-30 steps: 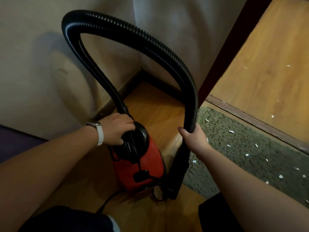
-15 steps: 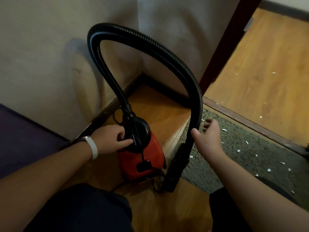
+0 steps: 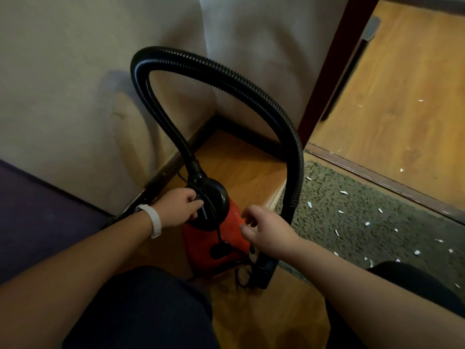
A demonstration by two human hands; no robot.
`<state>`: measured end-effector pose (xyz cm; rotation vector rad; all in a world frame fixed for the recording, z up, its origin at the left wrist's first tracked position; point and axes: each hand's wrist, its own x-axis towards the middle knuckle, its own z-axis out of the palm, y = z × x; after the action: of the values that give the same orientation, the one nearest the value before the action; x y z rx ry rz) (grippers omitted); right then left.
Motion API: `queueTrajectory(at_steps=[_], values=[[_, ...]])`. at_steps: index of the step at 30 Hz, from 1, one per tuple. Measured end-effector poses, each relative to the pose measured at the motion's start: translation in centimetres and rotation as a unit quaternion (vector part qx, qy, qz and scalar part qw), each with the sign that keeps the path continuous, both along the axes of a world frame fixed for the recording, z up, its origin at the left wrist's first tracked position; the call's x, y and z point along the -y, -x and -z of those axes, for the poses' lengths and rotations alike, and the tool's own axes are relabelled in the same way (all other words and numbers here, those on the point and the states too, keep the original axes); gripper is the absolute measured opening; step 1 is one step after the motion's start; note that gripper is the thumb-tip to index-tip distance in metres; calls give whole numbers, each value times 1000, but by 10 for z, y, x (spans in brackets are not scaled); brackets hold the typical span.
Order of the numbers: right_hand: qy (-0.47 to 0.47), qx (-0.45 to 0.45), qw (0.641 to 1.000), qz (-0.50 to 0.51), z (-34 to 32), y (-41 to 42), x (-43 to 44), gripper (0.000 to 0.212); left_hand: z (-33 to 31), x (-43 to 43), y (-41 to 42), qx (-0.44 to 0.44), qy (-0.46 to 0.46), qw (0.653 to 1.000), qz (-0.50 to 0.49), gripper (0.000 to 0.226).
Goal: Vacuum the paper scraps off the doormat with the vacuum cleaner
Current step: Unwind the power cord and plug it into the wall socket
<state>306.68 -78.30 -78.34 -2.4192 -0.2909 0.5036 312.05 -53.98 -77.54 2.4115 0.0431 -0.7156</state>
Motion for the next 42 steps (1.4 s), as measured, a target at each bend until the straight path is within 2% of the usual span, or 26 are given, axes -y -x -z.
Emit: queueTrajectory(at_steps=[4, 8, 12, 16, 20, 24, 28, 30, 31, 33, 36, 38, 40, 42], values=[[-65, -44, 997, 16, -2, -4, -35, 44, -25, 1, 13, 63, 32, 997, 3, 31], [-152, -96, 981, 78, -10, -6, -66, 26, -43, -1, 30, 100, 68, 992, 22, 25], [-237, -95, 957, 141, -29, -9, -68, 33, -60, -16, 34, 163, 33, 986, 8, 27], [-231, -58, 958, 158, -49, -17, -46, 40, -92, -39, 30, 203, 4, 979, -17, 28], [-189, -29, 965, 181, -71, -28, -28, 36, -112, -55, 28, 220, 3, 975, -27, 26], [-211, -25, 959, 185, -98, -35, -21, 32, -114, -66, 23, 248, 17, 967, -53, 26], [-227, -4, 959, 170, -130, -36, -29, 29, -110, -55, 21, 194, 8, 981, 14, 22], [-255, 7, 950, 179, -145, -37, -33, 28, -104, -41, 20, 167, -26, 984, 57, 22], [-268, 11, 945, 185, -152, -38, -35, 28, -101, -34, 18, 189, -60, 977, 82, 22], [-277, 27, 941, 192, -161, -40, -36, 26, -96, -21, 16, 290, -121, 942, 118, 30], [-272, 39, 940, 202, -162, -42, -35, 24, -91, -1, 21, 368, -105, 910, 161, 48], [-276, 27, 936, 217, -155, -42, -34, 22, -88, 17, 26, 313, -46, 932, 174, 47], [-287, 17, 929, 235, -148, -42, -35, 21, -84, 37, 30, 200, 22, 964, 174, 41], [-292, 25, 922, 252, -144, -44, -37, 24, -80, 57, 30, 110, 64, 971, 200, 56]])
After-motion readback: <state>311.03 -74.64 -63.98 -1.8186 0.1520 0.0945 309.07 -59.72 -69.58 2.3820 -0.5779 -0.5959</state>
